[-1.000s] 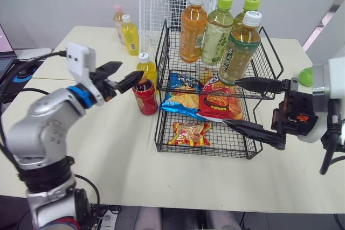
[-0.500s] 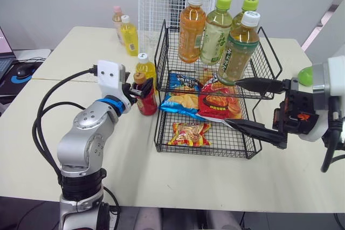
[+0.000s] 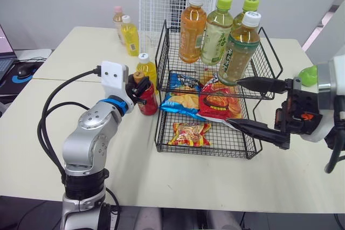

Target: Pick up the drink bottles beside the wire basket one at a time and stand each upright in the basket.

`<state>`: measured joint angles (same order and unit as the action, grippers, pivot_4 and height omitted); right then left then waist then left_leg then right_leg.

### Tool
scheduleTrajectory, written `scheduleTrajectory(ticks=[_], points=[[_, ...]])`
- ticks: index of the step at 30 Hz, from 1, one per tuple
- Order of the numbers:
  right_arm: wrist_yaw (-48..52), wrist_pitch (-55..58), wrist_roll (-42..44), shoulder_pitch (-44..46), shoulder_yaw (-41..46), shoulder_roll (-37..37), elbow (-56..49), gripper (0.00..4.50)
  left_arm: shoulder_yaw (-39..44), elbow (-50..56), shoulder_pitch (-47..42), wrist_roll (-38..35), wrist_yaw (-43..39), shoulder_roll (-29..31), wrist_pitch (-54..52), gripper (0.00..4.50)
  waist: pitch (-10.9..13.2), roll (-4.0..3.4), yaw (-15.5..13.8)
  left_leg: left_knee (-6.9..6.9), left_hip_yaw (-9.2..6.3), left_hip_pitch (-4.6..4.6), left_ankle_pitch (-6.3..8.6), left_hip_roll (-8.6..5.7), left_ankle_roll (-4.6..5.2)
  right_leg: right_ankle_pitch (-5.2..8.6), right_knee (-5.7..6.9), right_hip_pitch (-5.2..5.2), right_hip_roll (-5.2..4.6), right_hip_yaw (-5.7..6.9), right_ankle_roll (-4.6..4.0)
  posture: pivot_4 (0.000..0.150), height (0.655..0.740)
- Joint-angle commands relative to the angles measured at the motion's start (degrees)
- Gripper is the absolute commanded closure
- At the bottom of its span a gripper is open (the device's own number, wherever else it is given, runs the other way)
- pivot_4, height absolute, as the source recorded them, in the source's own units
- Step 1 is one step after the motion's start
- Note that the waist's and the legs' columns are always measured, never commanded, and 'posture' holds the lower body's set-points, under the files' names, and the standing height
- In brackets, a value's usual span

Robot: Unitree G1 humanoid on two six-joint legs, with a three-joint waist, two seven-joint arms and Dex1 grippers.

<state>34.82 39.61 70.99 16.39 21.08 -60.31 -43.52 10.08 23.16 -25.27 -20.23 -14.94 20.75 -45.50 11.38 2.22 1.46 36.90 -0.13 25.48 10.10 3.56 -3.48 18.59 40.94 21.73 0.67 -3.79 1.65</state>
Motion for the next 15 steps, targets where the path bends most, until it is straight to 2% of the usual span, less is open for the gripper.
scheduleTrajectory(ticks=[1, 5, 7, 11, 15], points=[[-0.4, -0.3, 0.6, -0.3, 2.5, -0.3, -0.7, 0.00, 4.3, 3.9, -0.2, -3.8, -6.0, 4.6, 3.1, 3.15, 0.0, 0.01, 0.1, -0.02, 0.00, 0.00, 0.00, 0.01, 0.00, 0.00, -0.01, 0.02, 0.01, 0.00, 0.00, 0.150, 0.7360], [0.0, -0.3, -1.0, -0.5, 1.6, -0.2, -0.3, 0.00, 10.0, 2.3, -3.0, -9.5, -14.2, 13.8, 2.1, 3.15, 0.0, 0.02, 0.3, -0.09, 0.00, 0.03, 0.00, 0.09, -0.01, 0.00, -0.04, 0.11, 0.07, 0.01, -0.01, 0.150, 0.7360], [0.5, -0.2, -2.3, -0.6, 0.6, -0.2, 0.2, 0.00, 12.2, 0.0, -6.0, -14.5, -19.3, 19.6, -1.7, 3.15, 0.0, 0.02, 0.3, -0.11, 0.00, 0.03, 0.00, 0.08, -0.01, 0.02, -0.04, 0.12, 0.06, 0.01, 0.01, 0.150, 0.7360], [0.8, -1.2, -5.9, -0.2, -1.4, 1.2, 1.4, 0.00, 14.5, -10.0, -17.9, -20.7, -24.8, 28.9, -7.2, 3.15, 0.0, 0.04, 0.0, -0.07, -0.02, 0.07, 0.00, 0.05, -0.01, 0.08, -0.09, 0.12, 0.05, 0.07, 0.11, 0.150, 0.7360], [1.1, -1.2, -7.8, 0.9, -2.5, 2.1, 2.3, 0.00, 12.5, -19.9, -31.1, -25.0, -29.8, 34.1, -11.6, 3.15, 0.1, 0.06, 0.0, -0.06, 0.02, 0.15, 0.01, 0.03, 0.00, 0.09, -0.15, 0.19, 0.04, 0.05, 0.13, 0.150, 0.7360]])
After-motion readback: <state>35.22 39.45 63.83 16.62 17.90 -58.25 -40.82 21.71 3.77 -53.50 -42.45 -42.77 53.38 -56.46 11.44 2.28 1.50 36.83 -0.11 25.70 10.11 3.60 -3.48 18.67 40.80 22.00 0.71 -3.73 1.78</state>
